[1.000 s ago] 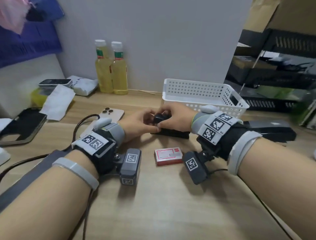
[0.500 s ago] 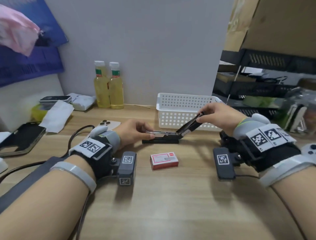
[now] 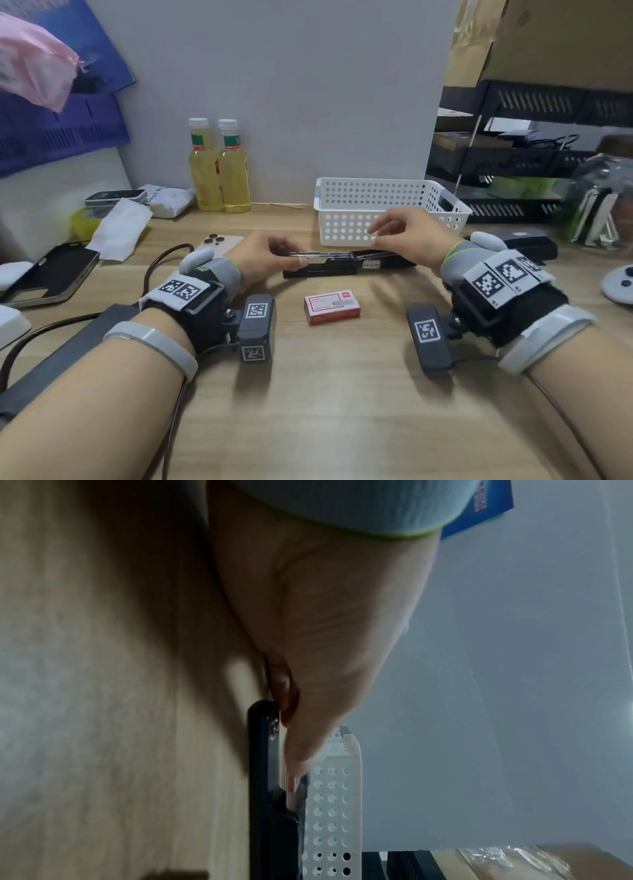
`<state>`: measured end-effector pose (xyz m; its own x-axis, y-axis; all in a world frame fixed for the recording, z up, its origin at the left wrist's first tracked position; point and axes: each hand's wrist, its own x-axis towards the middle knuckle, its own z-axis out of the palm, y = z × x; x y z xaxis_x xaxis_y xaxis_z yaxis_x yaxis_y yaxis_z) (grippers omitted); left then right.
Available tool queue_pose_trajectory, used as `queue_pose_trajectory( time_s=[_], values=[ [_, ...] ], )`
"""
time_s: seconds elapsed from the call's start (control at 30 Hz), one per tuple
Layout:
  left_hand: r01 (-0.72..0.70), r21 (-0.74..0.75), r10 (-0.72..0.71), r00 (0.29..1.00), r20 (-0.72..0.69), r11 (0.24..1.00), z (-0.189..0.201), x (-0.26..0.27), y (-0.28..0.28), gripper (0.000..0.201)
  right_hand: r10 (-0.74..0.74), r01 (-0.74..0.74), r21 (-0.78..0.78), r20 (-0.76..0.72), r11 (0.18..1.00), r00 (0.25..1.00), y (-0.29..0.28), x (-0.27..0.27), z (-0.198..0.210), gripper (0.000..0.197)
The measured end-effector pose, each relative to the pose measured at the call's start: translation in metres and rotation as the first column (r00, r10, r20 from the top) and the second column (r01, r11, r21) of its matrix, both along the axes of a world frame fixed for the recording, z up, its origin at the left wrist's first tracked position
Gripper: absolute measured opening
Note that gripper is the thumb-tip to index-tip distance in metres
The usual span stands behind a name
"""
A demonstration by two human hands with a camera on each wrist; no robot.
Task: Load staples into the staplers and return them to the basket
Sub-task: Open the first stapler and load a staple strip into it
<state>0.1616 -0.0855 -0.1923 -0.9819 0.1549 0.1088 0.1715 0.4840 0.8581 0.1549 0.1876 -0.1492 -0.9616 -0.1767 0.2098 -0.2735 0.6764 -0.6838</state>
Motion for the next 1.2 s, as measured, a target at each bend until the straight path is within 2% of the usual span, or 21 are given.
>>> queue_pose_trajectory(
  time_s=[0.07,0.13,0.17,0.23,0.3,0.37,0.43,0.53,0.67,0.77,0.9,0.97,1.07,1.2],
  values=[
    [-0.033,0.107,0.035,0.999,-0.016,0.994,-0.001,0.004,0.001,0.024,0.163,-0.159,-0.06,0.065,0.985,0.984,-0.011,0.013,0.002,0.013],
    [-0.089,0.211,0.11,0.99,-0.09,0.973,0.002,0.013,0.003,0.026,0.299,-0.299,-0.041,0.273,0.953,0.914,-0.023,0.025,-0.003,0.023],
    [-0.1,0.232,0.135,0.98,-0.143,0.968,0.005,0.019,0.005,0.025,0.314,-0.335,-0.006,0.361,0.942,0.878,-0.027,0.029,-0.008,0.032],
    [-0.043,0.242,0.089,0.98,-0.178,0.969,0.01,0.033,0.01,0.022,0.29,-0.351,0.07,0.426,0.934,0.857,-0.031,0.03,-0.016,0.043],
    [0.091,0.215,-0.074,0.994,-0.085,0.972,0.014,0.043,0.016,0.02,0.285,-0.339,0.057,0.426,0.939,0.859,-0.031,0.03,-0.019,0.038],
    [0.215,0.13,-0.222,0.974,0.047,0.968,0.014,0.046,0.019,0.024,0.297,-0.342,0.029,0.43,0.939,0.852,-0.028,0.029,-0.021,0.03],
    [0.274,0.034,-0.276,0.954,0.115,0.961,0.012,0.042,0.019,0.033,0.273,-0.303,0.004,0.422,0.953,0.864,-0.025,0.027,-0.023,0.025],
    [0.284,-0.114,-0.271,0.955,0.116,0.952,0.012,0.04,0.021,0.043,0.2,-0.171,-0.109,0.402,0.979,0.894,-0.022,0.025,-0.029,0.022],
    [0.201,-0.219,-0.19,0.979,0.07,0.955,0.011,0.04,0.023,0.035,0.15,-0.061,-0.238,0.378,0.969,0.914,-0.021,0.027,-0.033,0.021],
    [0.157,-0.236,-0.149,0.988,0.051,0.959,0.01,0.038,0.023,0.03,0.144,0.022,-0.414,0.365,0.91,0.92,-0.021,0.029,-0.037,0.019],
    [0.11,-0.268,-0.111,0.994,0.012,0.957,0.009,0.038,0.024,0.03,0.222,0.062,-0.587,0.399,0.807,0.89,-0.018,0.029,-0.038,0.019],
    [0.099,-0.333,-0.115,0.993,-0.026,0.938,0.01,0.04,0.028,0.031,0.266,0.03,-0.594,0.404,0.804,0.876,-0.019,0.03,-0.038,0.018],
    [0.113,-0.373,-0.129,0.992,-0.017,0.921,0.013,0.04,0.029,0.033,0.301,-0.047,-0.539,0.393,0.841,0.869,-0.021,0.031,-0.041,0.019],
    [0.13,-0.376,-0.131,0.991,0.023,0.917,0.015,0.04,0.026,0.039,0.236,-0.052,-0.445,0.369,0.894,0.899,-0.019,0.026,-0.041,0.021]
  ],
)
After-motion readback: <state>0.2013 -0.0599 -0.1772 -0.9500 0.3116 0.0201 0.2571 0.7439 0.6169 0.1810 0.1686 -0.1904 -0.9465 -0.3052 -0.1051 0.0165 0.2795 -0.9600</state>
